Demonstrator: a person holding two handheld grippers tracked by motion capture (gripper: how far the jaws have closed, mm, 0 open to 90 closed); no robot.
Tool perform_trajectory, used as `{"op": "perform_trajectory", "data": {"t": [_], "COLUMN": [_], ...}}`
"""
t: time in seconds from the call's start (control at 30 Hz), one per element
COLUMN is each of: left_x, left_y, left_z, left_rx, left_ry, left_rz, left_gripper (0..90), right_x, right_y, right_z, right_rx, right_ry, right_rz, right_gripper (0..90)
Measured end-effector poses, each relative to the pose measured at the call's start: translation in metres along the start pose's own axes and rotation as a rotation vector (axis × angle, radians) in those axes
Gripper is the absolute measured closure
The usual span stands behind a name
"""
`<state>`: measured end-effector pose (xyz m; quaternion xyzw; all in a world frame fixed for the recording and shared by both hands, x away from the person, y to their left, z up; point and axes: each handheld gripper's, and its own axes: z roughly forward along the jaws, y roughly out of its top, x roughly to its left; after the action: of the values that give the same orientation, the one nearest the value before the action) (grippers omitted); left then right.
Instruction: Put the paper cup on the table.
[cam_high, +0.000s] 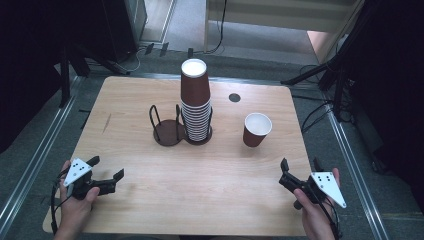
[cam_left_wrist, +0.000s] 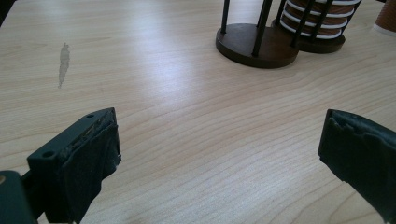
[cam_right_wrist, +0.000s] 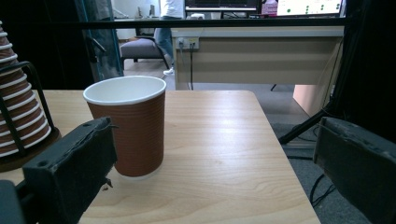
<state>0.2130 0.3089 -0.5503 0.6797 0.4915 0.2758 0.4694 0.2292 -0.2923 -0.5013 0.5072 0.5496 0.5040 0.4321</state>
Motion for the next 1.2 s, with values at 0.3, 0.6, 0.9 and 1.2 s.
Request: {"op": "perform_trajectory", "data": {"t": [0.3, 0.6, 0.9, 1.2], "left_x": [0.0, 0.0, 0.0, 0.0], "left_y": [0.0, 0.0, 0.0, 0.0], "left_z": [0.0, 0.0, 0.0, 0.0], "left_rx": [-0.001, -0.001, -0.001, 0.0], "left_ry": [0.001, 0.002, 0.002, 0.002], "left_rz": [-0.001, -0.001, 0.0, 0.0], "left_gripper": [0.0, 0.0, 0.0, 0.0], "right_x": [-0.014, -0.029, -0.033, -0.028], "right_y": [-0.012, -0.026, -0.04, -0.048], "right_z": [-0.012, -0.019, -0.02, -0.02], "right_rx": [0.016, 0.038, 0.056, 0.066], "right_ry": [-0.019, -0.047, -0.05, -0.055], "right_rz": [0.0, 0.0, -0.04, -0.092], "right_gripper": [0.0, 0.0, 0.0, 1.7]}}
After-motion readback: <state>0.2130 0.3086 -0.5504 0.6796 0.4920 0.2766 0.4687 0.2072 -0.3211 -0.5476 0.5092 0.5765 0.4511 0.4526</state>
